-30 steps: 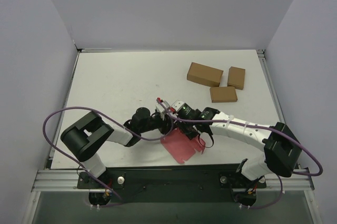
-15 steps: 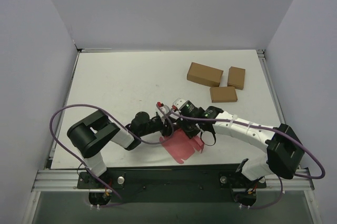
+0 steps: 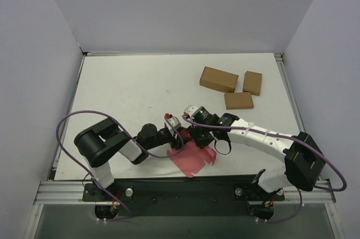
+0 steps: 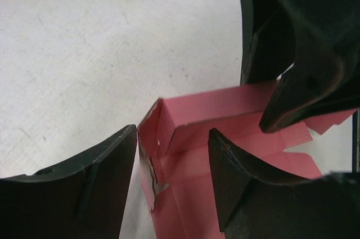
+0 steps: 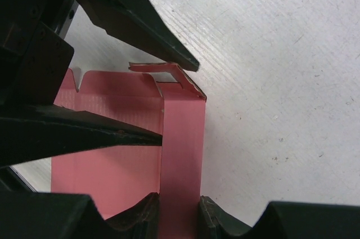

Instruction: Fold the paper box

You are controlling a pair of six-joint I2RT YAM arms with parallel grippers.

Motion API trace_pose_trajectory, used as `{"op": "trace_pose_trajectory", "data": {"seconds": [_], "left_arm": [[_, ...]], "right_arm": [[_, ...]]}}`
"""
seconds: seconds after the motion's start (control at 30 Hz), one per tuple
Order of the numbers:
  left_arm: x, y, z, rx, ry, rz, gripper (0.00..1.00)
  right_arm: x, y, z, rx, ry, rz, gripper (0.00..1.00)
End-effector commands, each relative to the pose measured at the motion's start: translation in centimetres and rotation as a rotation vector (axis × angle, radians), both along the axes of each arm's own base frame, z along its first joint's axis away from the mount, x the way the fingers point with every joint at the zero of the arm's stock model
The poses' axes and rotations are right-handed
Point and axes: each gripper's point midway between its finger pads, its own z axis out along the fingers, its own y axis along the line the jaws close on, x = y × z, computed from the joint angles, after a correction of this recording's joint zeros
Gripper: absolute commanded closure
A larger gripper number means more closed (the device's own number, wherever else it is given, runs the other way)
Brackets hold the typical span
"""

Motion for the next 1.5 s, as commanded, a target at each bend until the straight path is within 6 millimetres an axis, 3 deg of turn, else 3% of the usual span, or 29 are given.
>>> {"op": "trace_pose_trajectory", "data": {"seconds": [0.0,0.17,0.3,0.37,0.5,0.57,0.6,0.8,1.07,1.33,1.47], "left_arm": [[-0.2,0.7,3.4,-0.109,-0.076,0.027,0.35],[-1.2,2.5,4.5,-0.126,-0.07,0.049,0.24],[-1.2,4.1,6.0,-0.127,-0.072,0.076,0.22],[-0.7,5.0,5.7,-0.107,-0.063,0.107,0.22],[2.5,7.9,3.9,-0.053,0.0,0.255,0.25],[3.2,8.2,3.5,-0.049,0.017,0.284,0.25],[3.3,8.2,2.4,-0.014,0.043,0.283,0.25],[4.3,6.2,0.9,0.027,0.059,0.23,0.29],[2.3,3.9,0.7,-0.004,0.049,0.104,0.31],[0.7,3.3,0.6,-0.018,0.055,0.059,0.34],[0.7,3.1,0.0,-0.009,0.06,0.056,0.35]], "right_arm": [[-0.5,-0.2,0.2,0.012,0.013,0.003,0.83],[-0.5,-0.2,0.3,0.019,0.018,0.006,0.83],[-0.5,-0.2,0.3,0.023,0.02,0.007,0.83],[-0.5,-0.1,0.4,0.024,0.017,0.008,0.83],[-0.4,-0.2,0.6,0.024,0.007,0.007,0.83],[-0.4,-0.3,0.4,0.017,0.009,0.009,0.83],[-0.3,-0.3,0.4,0.014,0.005,0.008,0.83],[-0.4,-0.4,0.2,-0.007,-0.001,0.013,0.83],[-0.3,-0.5,0.2,-0.013,-0.007,0.008,0.83],[-0.2,-0.5,0.3,-0.012,-0.012,0.007,0.83],[-0.3,-0.5,0.2,-0.015,-0.008,0.009,0.83]]}}
